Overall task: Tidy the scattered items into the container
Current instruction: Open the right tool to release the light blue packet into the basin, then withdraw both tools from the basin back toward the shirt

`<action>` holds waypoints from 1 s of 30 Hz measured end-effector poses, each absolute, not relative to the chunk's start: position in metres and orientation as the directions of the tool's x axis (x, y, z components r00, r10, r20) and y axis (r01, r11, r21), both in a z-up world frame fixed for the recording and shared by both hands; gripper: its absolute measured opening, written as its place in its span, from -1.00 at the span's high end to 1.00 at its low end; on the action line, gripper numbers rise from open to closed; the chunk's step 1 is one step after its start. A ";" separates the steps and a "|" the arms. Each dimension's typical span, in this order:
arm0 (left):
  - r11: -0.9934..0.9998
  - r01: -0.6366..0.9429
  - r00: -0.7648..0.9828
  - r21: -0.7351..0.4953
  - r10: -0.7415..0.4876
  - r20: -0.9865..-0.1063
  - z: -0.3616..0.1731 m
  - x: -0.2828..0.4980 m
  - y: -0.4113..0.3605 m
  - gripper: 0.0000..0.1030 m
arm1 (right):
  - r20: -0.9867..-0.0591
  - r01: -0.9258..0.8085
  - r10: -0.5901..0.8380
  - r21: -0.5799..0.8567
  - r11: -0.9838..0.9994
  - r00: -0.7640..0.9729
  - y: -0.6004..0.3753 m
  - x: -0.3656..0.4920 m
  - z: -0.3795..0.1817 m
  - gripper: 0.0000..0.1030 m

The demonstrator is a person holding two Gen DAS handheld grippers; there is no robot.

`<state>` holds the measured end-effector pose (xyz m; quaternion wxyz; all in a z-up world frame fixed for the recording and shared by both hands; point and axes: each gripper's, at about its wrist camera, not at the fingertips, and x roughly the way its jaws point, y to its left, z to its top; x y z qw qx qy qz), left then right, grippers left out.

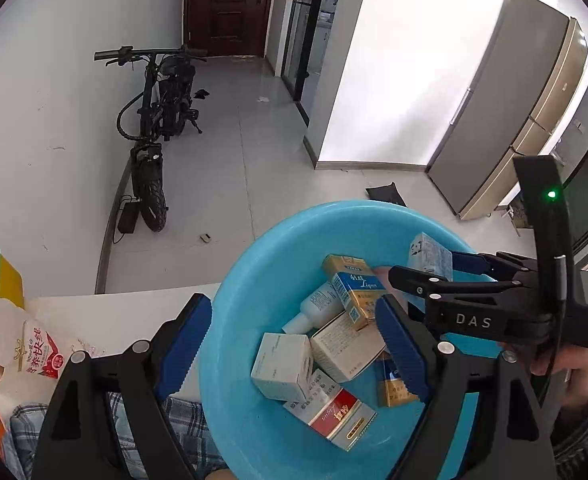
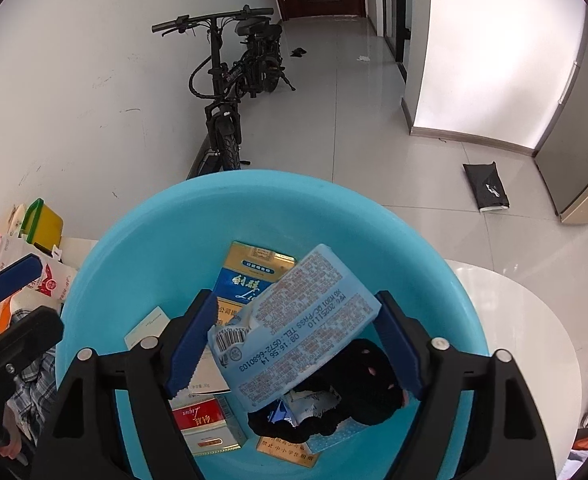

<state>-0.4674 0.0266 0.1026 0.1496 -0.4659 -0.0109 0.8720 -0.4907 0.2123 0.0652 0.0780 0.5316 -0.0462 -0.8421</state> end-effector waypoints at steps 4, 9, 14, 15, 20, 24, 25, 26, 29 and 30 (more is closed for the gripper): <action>-0.956 -0.242 -0.523 -0.166 0.273 -0.807 0.109 -0.460 0.023 -0.67 | -0.887 0.069 -0.205 0.194 -0.979 -0.414 0.218 -0.481 0.065 -0.71; -0.958 -0.234 -0.506 -0.165 0.265 -0.821 0.115 -0.451 0.018 -0.67 | -0.890 0.104 -0.197 0.170 -0.980 -0.411 0.217 -0.462 0.074 -0.72; -0.961 -0.225 -0.509 -0.161 0.257 -0.822 0.119 -0.439 0.012 -0.67 | -0.890 0.139 -0.182 0.135 -0.981 -0.418 0.211 -0.449 0.085 -0.72; -0.962 -0.224 -0.508 -0.159 0.255 -0.823 0.119 -0.437 0.011 -0.67 | -0.888 0.145 -0.183 0.134 -0.980 -0.421 0.210 -0.446 0.088 -0.72; -0.963 -0.223 -0.516 -0.153 0.250 -0.819 0.126 -0.426 0.008 -0.67 | -0.884 0.157 -0.182 0.126 -0.980 -0.431 0.209 -0.434 0.097 -0.71; -0.962 -0.229 -0.526 -0.149 0.251 -0.812 0.136 -0.416 0.007 -0.67 | -0.877 0.153 -0.185 0.129 -0.980 -0.443 0.210 -0.426 0.106 -0.72; -0.962 -0.232 -0.530 -0.148 0.252 -0.810 0.139 -0.414 0.007 -0.67 | -0.875 0.153 -0.188 0.132 -0.979 -0.446 0.211 -0.424 0.108 -0.72; -0.961 -0.235 -0.534 -0.147 0.254 -0.806 0.143 -0.412 0.007 -0.67 | -0.873 0.154 -0.190 0.133 -0.979 -0.450 0.210 -0.422 0.111 -0.72; -0.961 -0.234 -0.545 -0.149 0.256 -0.799 0.150 -0.406 0.007 -0.67 | -0.864 0.156 -0.194 0.136 -0.978 -0.465 0.210 -0.416 0.119 -0.72; -0.961 -0.231 -0.544 -0.149 0.255 -0.800 0.151 -0.405 0.007 -0.67 | -0.863 0.159 -0.195 0.135 -0.978 -0.466 0.212 -0.413 0.121 -0.72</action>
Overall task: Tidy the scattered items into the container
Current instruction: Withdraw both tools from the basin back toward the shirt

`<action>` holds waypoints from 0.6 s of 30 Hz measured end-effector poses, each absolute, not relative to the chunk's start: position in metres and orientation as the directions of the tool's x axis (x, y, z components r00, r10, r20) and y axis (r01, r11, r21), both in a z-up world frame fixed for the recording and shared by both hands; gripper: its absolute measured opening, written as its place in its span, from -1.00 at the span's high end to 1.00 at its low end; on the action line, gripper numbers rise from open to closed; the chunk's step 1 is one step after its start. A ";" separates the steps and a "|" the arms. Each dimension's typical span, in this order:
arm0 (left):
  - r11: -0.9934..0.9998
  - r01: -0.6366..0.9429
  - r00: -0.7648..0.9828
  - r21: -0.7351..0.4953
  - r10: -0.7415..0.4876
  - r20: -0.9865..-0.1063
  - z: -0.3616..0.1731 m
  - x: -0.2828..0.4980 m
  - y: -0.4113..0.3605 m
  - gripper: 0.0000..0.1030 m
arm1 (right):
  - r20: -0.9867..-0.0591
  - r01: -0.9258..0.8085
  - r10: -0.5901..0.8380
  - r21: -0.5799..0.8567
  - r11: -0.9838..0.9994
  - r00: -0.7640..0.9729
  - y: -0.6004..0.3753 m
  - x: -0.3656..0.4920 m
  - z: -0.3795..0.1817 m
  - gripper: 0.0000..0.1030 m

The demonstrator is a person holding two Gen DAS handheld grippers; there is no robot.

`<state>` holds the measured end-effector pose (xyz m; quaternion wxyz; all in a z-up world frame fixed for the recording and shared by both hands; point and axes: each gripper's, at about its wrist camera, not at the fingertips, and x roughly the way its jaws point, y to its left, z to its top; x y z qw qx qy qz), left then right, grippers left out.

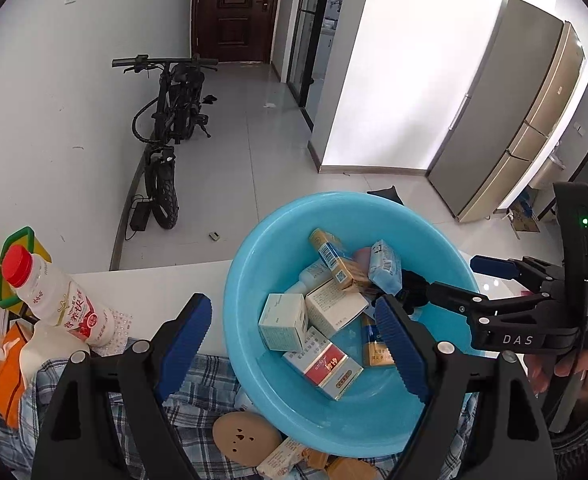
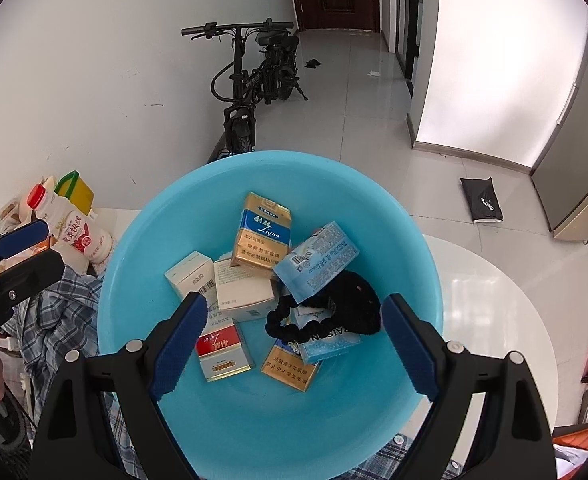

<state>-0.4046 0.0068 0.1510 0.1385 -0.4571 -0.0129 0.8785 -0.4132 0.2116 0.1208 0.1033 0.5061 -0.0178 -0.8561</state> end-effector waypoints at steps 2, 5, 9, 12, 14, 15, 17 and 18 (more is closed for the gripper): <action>-0.962 -0.229 -0.542 -0.150 0.253 -0.801 0.152 -0.401 0.007 -0.67 | -0.859 0.166 -0.196 0.131 -0.977 -0.473 0.213 -0.407 0.126 -0.72; -0.960 -0.236 -0.544 -0.150 0.259 -0.798 0.156 -0.393 0.008 -0.67 | -0.852 0.180 -0.200 0.127 -0.975 -0.484 0.214 -0.397 0.133 -0.72; -0.957 -0.246 -0.546 -0.152 0.266 -0.795 0.160 -0.383 0.009 -0.67 | -0.841 0.200 -0.211 0.125 -0.972 -0.499 0.212 -0.383 0.143 -0.72; -0.960 -0.251 -0.555 -0.124 0.247 -0.795 0.160 -0.375 0.009 -0.67 | -0.833 0.211 -0.212 0.117 -0.970 -0.511 0.209 -0.372 0.149 -0.72; -0.959 -0.258 -0.556 -0.114 0.244 -0.795 0.160 -0.370 0.008 -0.67 | -0.825 0.233 -0.221 0.111 -0.966 -0.520 0.205 -0.364 0.154 -0.72; -0.960 -0.257 -0.557 -0.113 0.243 -0.794 0.161 -0.368 0.006 -0.67 | -0.822 0.243 -0.225 0.109 -0.964 -0.523 0.204 -0.360 0.156 -0.72; -0.961 -0.251 -0.564 -0.113 0.240 -0.790 0.163 -0.363 0.002 -0.67 | -0.817 0.251 -0.233 0.112 -0.961 -0.528 0.203 -0.355 0.159 -0.72; -0.962 -0.250 -0.567 -0.113 0.240 -0.788 0.164 -0.360 0.000 -0.67 | -0.815 0.254 -0.239 0.117 -0.960 -0.529 0.202 -0.353 0.160 -0.72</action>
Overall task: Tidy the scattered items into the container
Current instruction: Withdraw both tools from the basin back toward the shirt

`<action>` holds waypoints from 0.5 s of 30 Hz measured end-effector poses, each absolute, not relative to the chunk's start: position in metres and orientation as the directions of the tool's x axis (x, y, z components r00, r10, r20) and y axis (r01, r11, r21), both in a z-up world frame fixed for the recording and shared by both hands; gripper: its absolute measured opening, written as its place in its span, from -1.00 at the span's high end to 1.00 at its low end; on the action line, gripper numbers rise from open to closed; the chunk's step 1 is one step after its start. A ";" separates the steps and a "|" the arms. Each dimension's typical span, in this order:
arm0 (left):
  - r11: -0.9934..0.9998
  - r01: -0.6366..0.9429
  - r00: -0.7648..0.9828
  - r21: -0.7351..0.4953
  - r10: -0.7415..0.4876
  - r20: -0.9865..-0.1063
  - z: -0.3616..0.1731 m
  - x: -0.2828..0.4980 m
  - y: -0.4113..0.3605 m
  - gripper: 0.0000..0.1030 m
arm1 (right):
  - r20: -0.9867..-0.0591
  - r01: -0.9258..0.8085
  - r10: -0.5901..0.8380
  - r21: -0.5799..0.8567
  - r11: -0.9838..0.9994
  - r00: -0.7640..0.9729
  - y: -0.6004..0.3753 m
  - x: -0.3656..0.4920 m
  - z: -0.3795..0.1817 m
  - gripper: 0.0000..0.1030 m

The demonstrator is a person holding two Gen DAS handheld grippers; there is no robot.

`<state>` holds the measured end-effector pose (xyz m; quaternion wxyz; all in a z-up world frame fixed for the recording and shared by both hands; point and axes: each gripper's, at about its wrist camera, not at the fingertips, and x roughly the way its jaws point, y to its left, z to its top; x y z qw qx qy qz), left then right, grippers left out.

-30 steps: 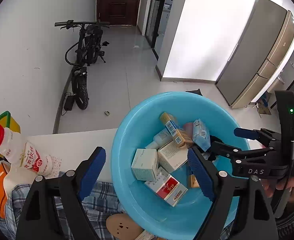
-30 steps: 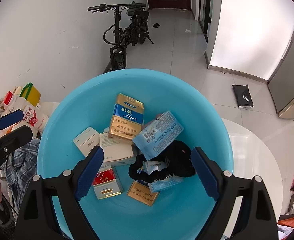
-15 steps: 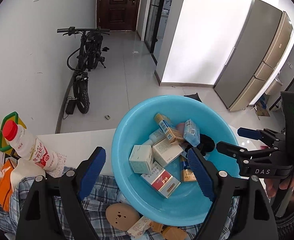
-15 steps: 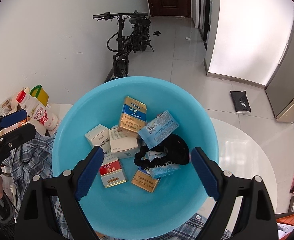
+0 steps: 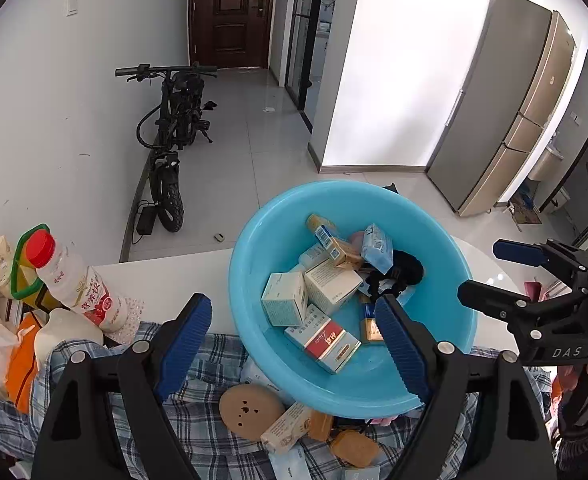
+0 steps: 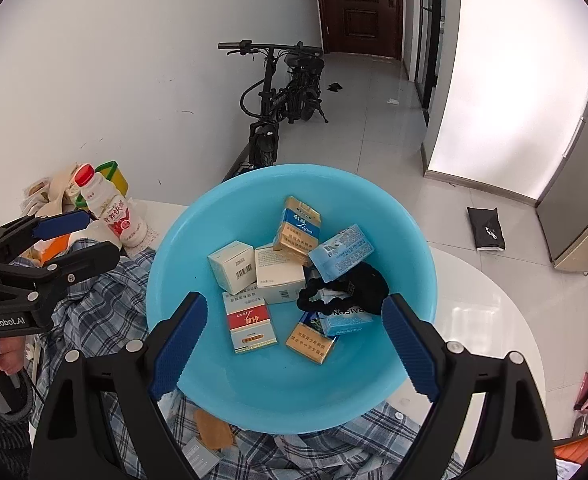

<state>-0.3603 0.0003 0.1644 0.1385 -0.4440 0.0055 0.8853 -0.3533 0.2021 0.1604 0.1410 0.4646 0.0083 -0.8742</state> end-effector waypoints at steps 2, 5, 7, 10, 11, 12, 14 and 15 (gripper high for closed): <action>-0.961 -0.253 -0.575 -0.113 0.243 -0.781 0.168 -0.354 -0.002 -0.67 | -0.810 0.261 -0.246 0.120 -0.958 -0.533 0.201 -0.348 0.163 -0.72; -0.958 -0.268 -0.589 -0.105 0.249 -0.769 0.175 -0.342 -0.003 -0.67 | -0.802 0.270 -0.257 0.125 -0.955 -0.540 0.201 -0.342 0.167 -0.72; -0.955 -0.278 -0.594 -0.099 0.252 -0.764 0.178 -0.334 -0.003 -0.67 | -0.797 0.276 -0.263 0.126 -0.953 -0.544 0.201 -0.337 0.168 -0.72; -0.951 -0.299 -0.596 -0.085 0.255 -0.762 0.181 -0.322 0.000 -0.67 | -0.792 0.285 -0.272 0.129 -0.950 -0.547 0.202 -0.329 0.171 -0.72; -0.949 -0.306 -0.598 -0.080 0.257 -0.759 0.182 -0.317 0.001 -0.67 | -0.791 0.290 -0.276 0.131 -0.948 -0.546 0.202 -0.327 0.172 -0.72; -0.947 -0.311 -0.604 -0.076 0.259 -0.754 0.183 -0.313 0.002 -0.67 | -0.788 0.297 -0.282 0.133 -0.946 -0.547 0.202 -0.324 0.173 -0.72; -0.943 -0.325 -0.615 -0.068 0.266 -0.742 0.185 -0.303 0.004 -0.67 | -0.782 0.320 -0.305 0.143 -0.937 -0.543 0.201 -0.318 0.175 -0.72; -0.940 -0.334 -0.620 -0.065 0.271 -0.737 0.186 -0.298 0.005 -0.67 | -0.779 0.327 -0.313 0.147 -0.934 -0.543 0.200 -0.315 0.176 -0.72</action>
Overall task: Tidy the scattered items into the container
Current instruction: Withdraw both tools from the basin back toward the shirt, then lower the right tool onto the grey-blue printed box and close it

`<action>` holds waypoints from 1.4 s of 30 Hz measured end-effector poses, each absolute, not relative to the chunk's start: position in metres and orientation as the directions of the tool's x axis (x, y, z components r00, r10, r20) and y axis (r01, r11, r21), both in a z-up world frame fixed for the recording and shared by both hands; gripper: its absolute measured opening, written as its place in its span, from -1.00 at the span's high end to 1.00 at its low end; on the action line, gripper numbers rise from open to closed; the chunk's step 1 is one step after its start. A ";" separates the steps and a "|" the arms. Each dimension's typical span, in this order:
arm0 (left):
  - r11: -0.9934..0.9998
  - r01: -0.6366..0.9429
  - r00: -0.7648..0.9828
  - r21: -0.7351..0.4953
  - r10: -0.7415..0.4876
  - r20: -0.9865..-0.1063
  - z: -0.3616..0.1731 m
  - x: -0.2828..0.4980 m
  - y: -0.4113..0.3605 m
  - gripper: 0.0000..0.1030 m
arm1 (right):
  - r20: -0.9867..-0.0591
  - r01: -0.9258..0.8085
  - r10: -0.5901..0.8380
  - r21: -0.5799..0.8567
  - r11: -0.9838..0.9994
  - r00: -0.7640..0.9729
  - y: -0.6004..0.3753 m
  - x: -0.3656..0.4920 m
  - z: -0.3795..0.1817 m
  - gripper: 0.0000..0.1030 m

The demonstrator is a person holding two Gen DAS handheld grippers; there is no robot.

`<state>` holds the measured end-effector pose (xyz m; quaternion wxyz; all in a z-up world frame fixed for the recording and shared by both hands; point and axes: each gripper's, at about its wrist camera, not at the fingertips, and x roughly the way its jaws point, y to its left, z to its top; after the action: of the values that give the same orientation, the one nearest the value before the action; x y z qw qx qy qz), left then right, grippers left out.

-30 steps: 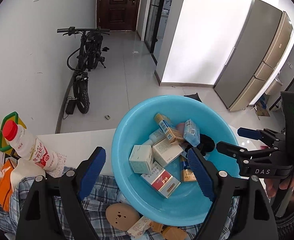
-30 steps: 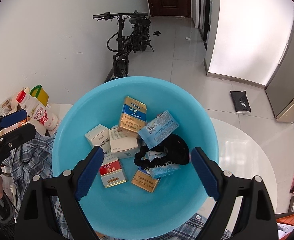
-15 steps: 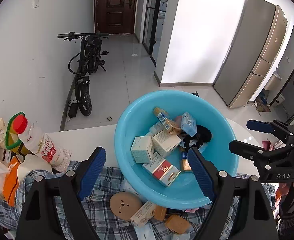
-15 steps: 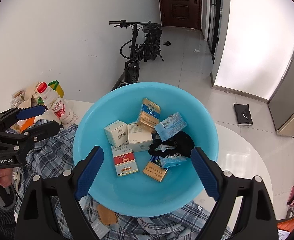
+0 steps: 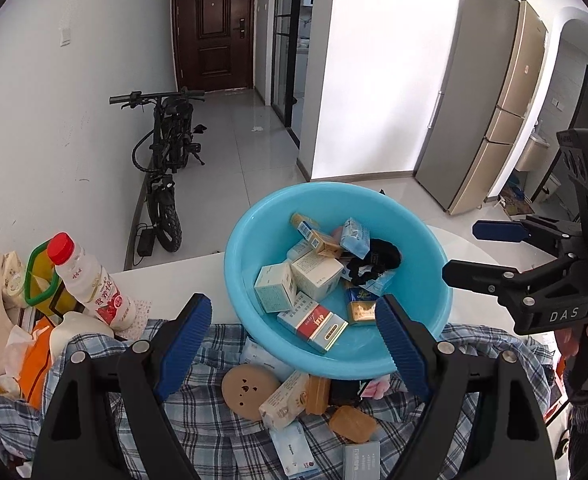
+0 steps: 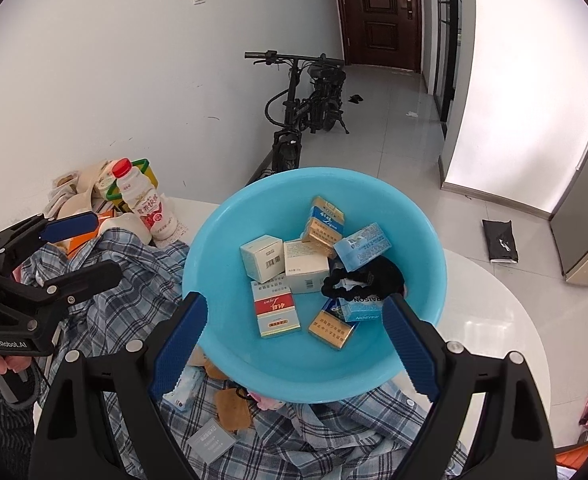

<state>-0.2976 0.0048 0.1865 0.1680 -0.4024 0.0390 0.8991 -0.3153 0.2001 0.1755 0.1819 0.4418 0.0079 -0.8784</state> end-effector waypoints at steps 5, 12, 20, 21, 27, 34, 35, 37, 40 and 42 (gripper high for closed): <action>-0.933 -0.356 -0.628 -0.060 0.286 -0.724 0.188 -0.278 0.007 -0.67 | -0.762 0.352 -0.334 0.148 -0.924 -0.556 0.198 -0.302 0.182 -0.72; -0.904 -0.425 -0.595 -0.052 0.322 -0.736 0.183 -0.250 0.010 -0.68 | -0.757 0.400 -0.353 0.132 -0.907 -0.550 0.193 -0.280 0.183 -0.72; -0.892 -0.450 -0.567 -0.053 0.331 -0.754 0.154 -0.220 0.010 -0.68 | -0.756 0.470 -0.404 0.145 -0.871 -0.515 0.186 -0.244 0.163 -0.72; -0.893 -0.446 -0.557 -0.064 0.333 -0.760 0.150 -0.218 0.009 -0.68 | -0.761 0.477 -0.405 0.144 -0.867 -0.507 0.184 -0.240 0.159 -0.72; -0.892 -0.443 -0.532 -0.089 0.341 -0.775 0.129 -0.206 0.006 -0.68 | -0.794 0.516 -0.422 0.163 -0.841 -0.437 0.175 -0.221 0.133 -0.73; -0.898 -0.435 -0.512 -0.062 0.304 -0.803 0.108 -0.198 -0.002 -0.68 | -0.799 0.550 -0.440 0.168 -0.818 -0.410 0.169 -0.194 0.108 -0.73; -0.899 -0.434 -0.510 -0.063 0.303 -0.805 0.106 -0.196 -0.003 -0.68 | -0.800 0.554 -0.444 0.172 -0.815 -0.404 0.169 -0.191 0.105 -0.73; -0.899 -0.435 -0.508 -0.057 0.297 -0.809 0.101 -0.193 -0.003 -0.68 | -0.802 0.552 -0.450 0.184 -0.813 -0.394 0.169 -0.186 0.097 -0.74; -0.893 -0.448 -0.498 -0.045 0.291 -0.817 0.092 -0.189 -0.002 -0.68 | -0.803 0.541 -0.449 0.193 -0.819 -0.393 0.171 -0.179 0.087 -0.74; -0.894 -0.445 -0.494 -0.053 0.294 -0.818 0.085 -0.186 -0.003 -0.68 | -0.795 0.530 -0.437 0.176 -0.829 -0.420 0.172 -0.173 0.082 -0.74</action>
<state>-0.1861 -0.0026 0.0847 0.2150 -0.4550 0.0828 0.8602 -0.1730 0.1715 0.0822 0.2876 0.4551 0.0511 -0.8412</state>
